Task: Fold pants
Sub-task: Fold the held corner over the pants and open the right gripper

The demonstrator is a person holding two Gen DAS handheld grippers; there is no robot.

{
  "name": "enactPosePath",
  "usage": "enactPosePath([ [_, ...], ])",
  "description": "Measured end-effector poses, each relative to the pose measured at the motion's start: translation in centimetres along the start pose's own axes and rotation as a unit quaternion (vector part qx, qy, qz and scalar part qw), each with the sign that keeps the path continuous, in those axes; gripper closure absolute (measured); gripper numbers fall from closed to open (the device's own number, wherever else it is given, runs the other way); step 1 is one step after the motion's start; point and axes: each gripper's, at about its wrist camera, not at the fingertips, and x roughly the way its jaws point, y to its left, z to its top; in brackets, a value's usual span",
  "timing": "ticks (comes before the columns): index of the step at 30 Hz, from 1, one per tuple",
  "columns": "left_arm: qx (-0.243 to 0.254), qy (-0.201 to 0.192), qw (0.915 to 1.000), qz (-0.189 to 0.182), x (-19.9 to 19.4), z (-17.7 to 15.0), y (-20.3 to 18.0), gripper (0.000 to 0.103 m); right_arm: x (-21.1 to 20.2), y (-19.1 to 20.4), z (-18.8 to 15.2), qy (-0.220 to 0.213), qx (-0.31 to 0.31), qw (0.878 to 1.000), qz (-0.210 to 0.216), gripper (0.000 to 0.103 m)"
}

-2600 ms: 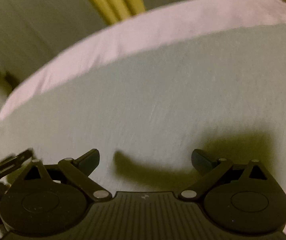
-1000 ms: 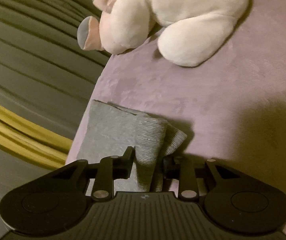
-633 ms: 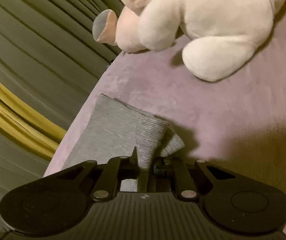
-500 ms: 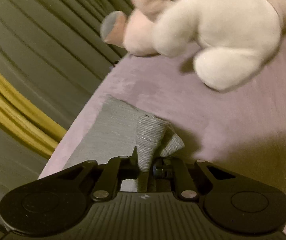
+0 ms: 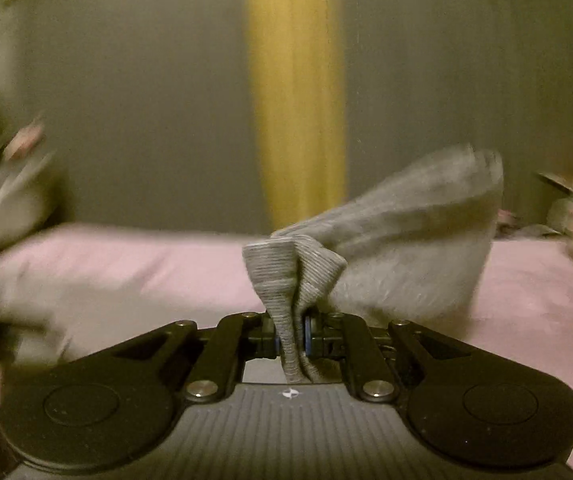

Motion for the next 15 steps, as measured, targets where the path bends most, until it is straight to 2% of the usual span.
enactPosePath([
  [3, 0.006, -0.002, 1.0, -0.005, -0.2, -0.1, 0.0, 0.002, 4.9, 5.0, -4.0, 0.104, -0.048, 0.993, 0.04, 0.093],
  [4, 0.009, -0.002, 0.9999, -0.007, -0.3, -0.2, 0.0, 0.002, 6.9, 6.0, -5.7, 0.169, -0.121, 0.97, 0.128, 0.092],
  [5, 0.011, -0.002, 0.9999, -0.011, -0.3, -0.2, 0.0, 0.002, 8.3, 7.1, -7.1, 0.214, -0.139, 0.959, 0.127, 0.092],
  [8, 0.011, -0.002, 0.9994, -0.032, -0.4, -0.3, 0.0, 0.002, 7.2, 8.4, -7.2, 0.191, -0.174, 0.959, 0.112, 0.092],
  [11, 0.002, 0.0, 0.9988, -0.049, -0.3, -0.2, 0.0, 0.002, 6.7, 7.6, -7.3, 0.199, -0.15, 0.962, 0.115, 0.092],
  [15, 0.012, -0.006, 0.9958, -0.091, -0.7, -0.3, -0.4, 0.002, 5.4, 7.5, -6.8, 0.188, -0.133, 0.966, 0.12, 0.092],
])
